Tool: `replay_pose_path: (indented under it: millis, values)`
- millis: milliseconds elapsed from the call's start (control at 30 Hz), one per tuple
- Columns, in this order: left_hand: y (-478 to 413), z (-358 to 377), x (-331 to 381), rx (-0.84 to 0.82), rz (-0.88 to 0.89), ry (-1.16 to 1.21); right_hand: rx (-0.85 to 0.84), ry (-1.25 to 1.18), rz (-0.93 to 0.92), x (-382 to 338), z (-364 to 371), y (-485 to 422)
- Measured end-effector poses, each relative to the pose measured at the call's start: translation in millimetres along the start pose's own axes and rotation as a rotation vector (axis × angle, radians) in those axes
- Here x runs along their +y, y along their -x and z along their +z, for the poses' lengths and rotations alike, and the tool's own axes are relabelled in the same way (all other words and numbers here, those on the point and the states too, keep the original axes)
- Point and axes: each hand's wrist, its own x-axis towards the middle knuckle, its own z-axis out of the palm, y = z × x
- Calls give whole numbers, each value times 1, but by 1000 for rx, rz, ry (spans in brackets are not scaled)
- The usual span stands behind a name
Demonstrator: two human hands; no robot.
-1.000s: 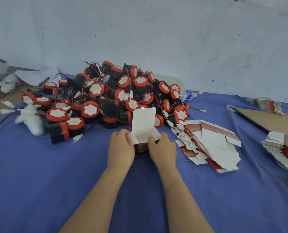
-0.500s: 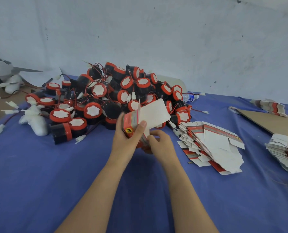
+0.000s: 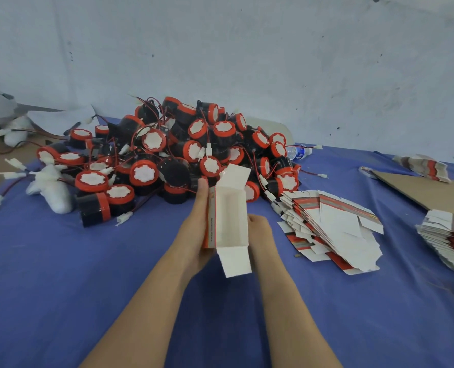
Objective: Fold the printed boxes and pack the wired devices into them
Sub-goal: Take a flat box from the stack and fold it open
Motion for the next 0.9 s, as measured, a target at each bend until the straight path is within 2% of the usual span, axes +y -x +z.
replay_pose_path:
  millis: [133, 267, 367, 433, 533, 600, 633, 800, 900]
  values:
    - [-2, -5, 1, 10, 13, 44, 110, 87, -169, -1, -1, 1]
    - [-5, -11, 4, 52, 30, 192, -79, 193, -376, 1, -3, 2]
    - [-7, -15, 4, 50, 41, 206, -104, 201, -454, 3, -2, 2]
    - [-7, -15, 5, 16, 52, 244, -109, 27, -378, 2, -1, 2]
    - [-6, -15, 7, -54, 60, 287, -53, -445, -4, -4, -7, 0]
    - [-6, -18, 8, -76, 66, 241, -101, -747, 159, -3, -15, -4]
    - [-6, -19, 8, -76, 66, 217, -155, -822, 185, -3, -18, -4]
    - [-5, -17, 4, -47, 38, 102, -329, -803, 282, 5, -12, -2]
    - [-4, -15, 4, -35, -7, 110, -193, -722, 245, 6, -6, -6]
